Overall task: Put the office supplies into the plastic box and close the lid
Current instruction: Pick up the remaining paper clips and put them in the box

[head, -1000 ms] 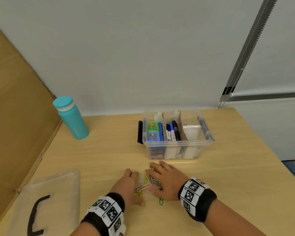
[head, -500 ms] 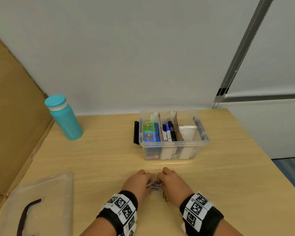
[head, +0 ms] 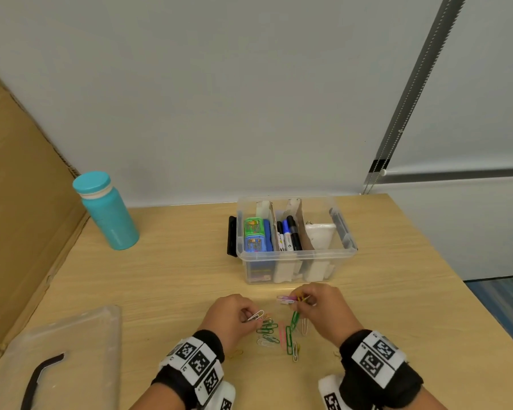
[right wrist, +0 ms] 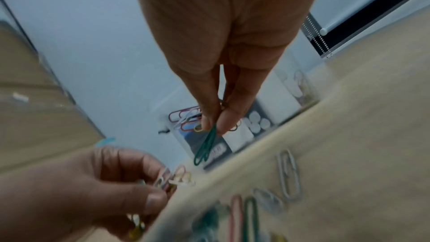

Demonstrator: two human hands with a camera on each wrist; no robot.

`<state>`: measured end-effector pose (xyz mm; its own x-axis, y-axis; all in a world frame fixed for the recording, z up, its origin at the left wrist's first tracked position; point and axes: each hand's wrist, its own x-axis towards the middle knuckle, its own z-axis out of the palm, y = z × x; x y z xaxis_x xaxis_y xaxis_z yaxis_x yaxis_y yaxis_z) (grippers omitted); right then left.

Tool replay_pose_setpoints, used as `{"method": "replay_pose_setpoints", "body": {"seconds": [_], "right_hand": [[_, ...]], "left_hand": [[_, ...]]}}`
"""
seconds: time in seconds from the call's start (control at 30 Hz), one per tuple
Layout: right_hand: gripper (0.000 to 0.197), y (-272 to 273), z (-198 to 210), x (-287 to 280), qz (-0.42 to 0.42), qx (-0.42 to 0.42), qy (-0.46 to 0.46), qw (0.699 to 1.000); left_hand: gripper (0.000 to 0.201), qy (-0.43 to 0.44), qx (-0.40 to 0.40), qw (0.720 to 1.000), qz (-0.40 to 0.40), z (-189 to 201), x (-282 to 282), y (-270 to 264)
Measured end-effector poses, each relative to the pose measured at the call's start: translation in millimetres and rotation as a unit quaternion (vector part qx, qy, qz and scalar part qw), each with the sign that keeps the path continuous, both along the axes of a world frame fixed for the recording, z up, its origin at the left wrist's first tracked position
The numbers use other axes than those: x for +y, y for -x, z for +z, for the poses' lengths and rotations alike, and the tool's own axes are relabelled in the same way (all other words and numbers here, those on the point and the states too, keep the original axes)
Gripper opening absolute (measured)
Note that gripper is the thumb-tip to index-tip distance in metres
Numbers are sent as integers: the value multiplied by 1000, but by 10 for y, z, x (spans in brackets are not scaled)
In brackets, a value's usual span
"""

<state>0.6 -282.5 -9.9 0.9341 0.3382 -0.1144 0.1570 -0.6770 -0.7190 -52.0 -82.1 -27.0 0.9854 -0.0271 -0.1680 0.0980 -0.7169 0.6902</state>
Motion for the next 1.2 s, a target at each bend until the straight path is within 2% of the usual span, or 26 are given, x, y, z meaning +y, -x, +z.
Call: {"method": "replay_pose_setpoints", "body": {"seconds": [0.1,0.27,0.47,0.57,0.7,0.8,0.87,0.93,1.0,1.03,1.1,1.13,1.2], "right_hand": [[11,-17,269,-86,-36,38,-90,995],[16,-104,750,-208,-40,5,-138,990],[13,-451,1038,-350,-72,-55,-128,988],[11,-747,1004,-366,-86,-116,-58,988],[8,-1107,819,-310,-64,-140,106,982],[6,-1230,740,-162,-5,-100,241,965],[14,-1290,710,-69,23,-53,307,950],[7,-1332,681,-26,40,-7,327,944],[26,-1341,658,-60,44,5,305,951],[27,-1296,667,-89,35,-10,277,960],[25,-1122,662,-195,4,-95,203,975],[24,-1019,626,-261,-19,-160,167,973],[24,-779,516,-400,-60,-279,129,950]], "left_hand": [[13,20,-19,1000,11,97,12,-9],[10,27,-39,999,26,196,23,-21],[11,39,-50,997,33,268,-2,3],[11,37,-49,998,31,295,-3,20],[10,36,-48,998,28,315,5,51],[10,37,-45,998,31,316,19,73],[10,39,-43,998,33,315,30,87],[7,39,-45,998,31,323,36,104],[8,38,-51,998,26,341,40,122],[8,38,-55,997,26,353,42,128],[8,33,-64,997,22,381,37,135],[7,28,-71,997,18,403,25,134],[7,17,-87,996,4,474,-20,117]]}}
